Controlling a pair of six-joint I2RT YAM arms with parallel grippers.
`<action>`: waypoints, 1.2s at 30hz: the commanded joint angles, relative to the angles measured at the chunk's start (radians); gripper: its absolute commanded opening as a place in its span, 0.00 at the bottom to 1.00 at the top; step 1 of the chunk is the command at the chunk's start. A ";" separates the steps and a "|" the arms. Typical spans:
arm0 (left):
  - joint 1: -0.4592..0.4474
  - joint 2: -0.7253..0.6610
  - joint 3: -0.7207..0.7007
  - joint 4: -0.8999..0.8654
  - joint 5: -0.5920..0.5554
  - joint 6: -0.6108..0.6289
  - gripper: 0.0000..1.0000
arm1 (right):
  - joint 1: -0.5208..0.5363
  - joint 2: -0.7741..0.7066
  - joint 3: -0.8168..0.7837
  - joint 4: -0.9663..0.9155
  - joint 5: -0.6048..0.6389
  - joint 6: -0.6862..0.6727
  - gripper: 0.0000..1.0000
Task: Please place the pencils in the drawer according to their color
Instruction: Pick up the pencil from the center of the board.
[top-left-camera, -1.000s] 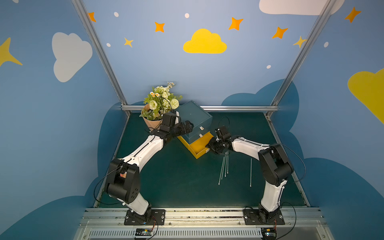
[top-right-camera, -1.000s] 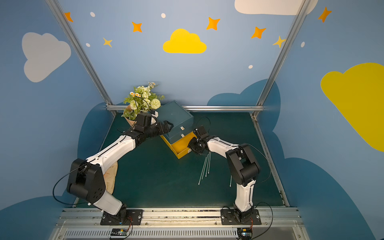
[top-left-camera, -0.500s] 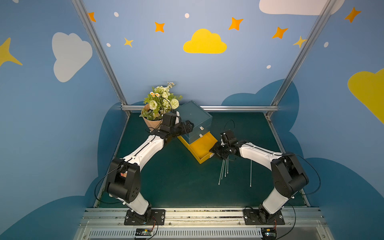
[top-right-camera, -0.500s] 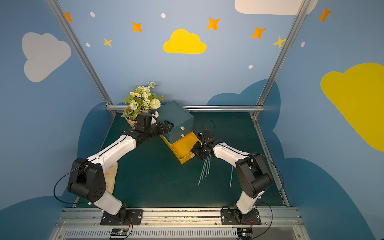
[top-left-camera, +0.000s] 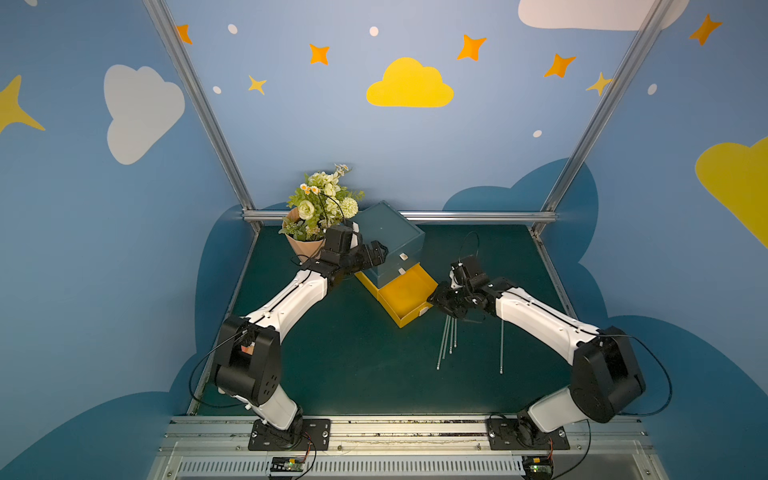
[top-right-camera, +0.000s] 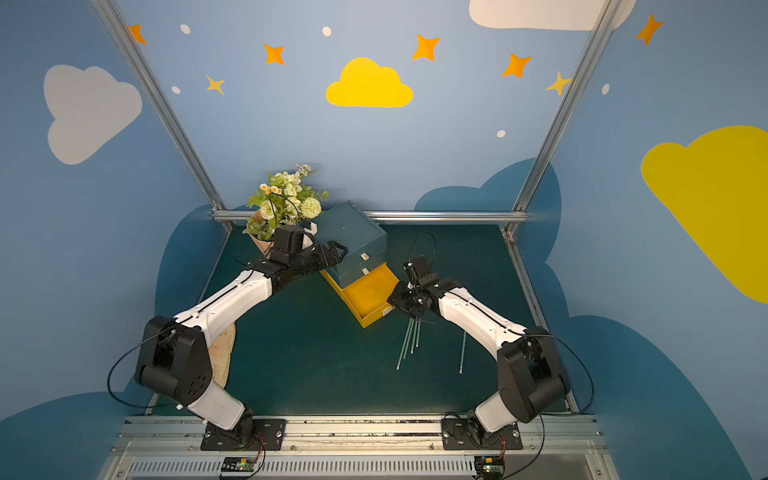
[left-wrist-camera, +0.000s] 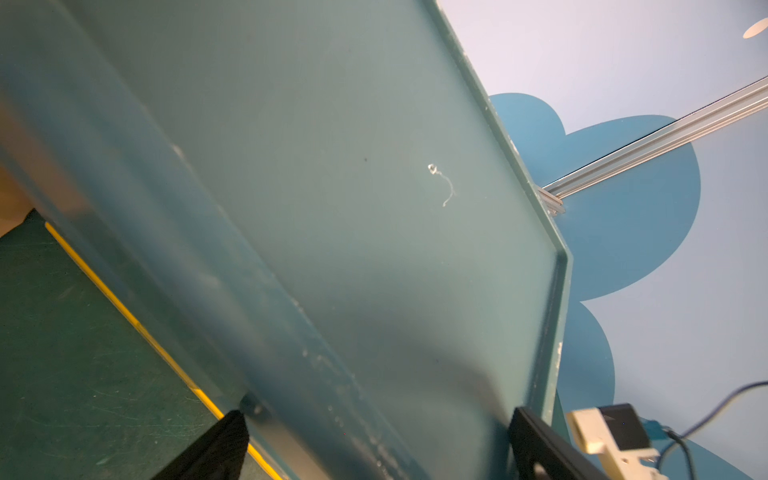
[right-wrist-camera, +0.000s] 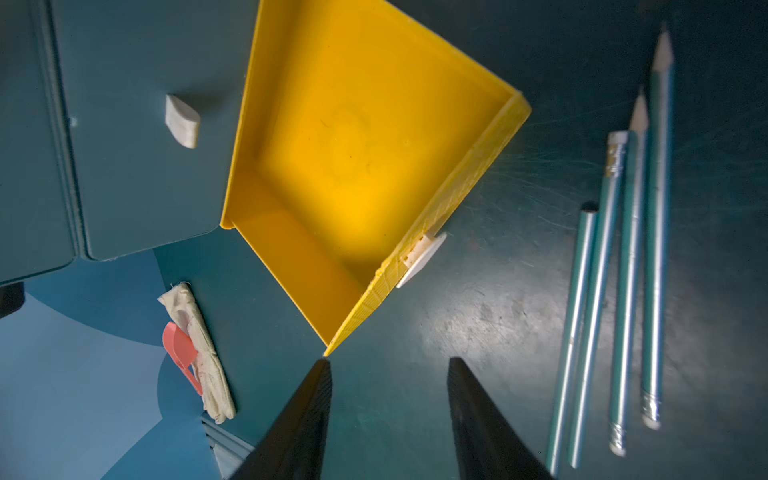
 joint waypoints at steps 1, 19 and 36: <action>-0.009 0.037 -0.025 -0.130 -0.008 0.025 1.00 | 0.000 -0.023 -0.049 -0.105 0.047 -0.051 0.47; -0.010 0.039 -0.017 -0.140 -0.014 0.029 1.00 | 0.036 0.115 -0.080 -0.092 0.060 -0.095 0.39; -0.010 0.042 -0.020 -0.137 -0.015 0.031 1.00 | 0.033 0.182 -0.075 -0.112 0.085 -0.112 0.38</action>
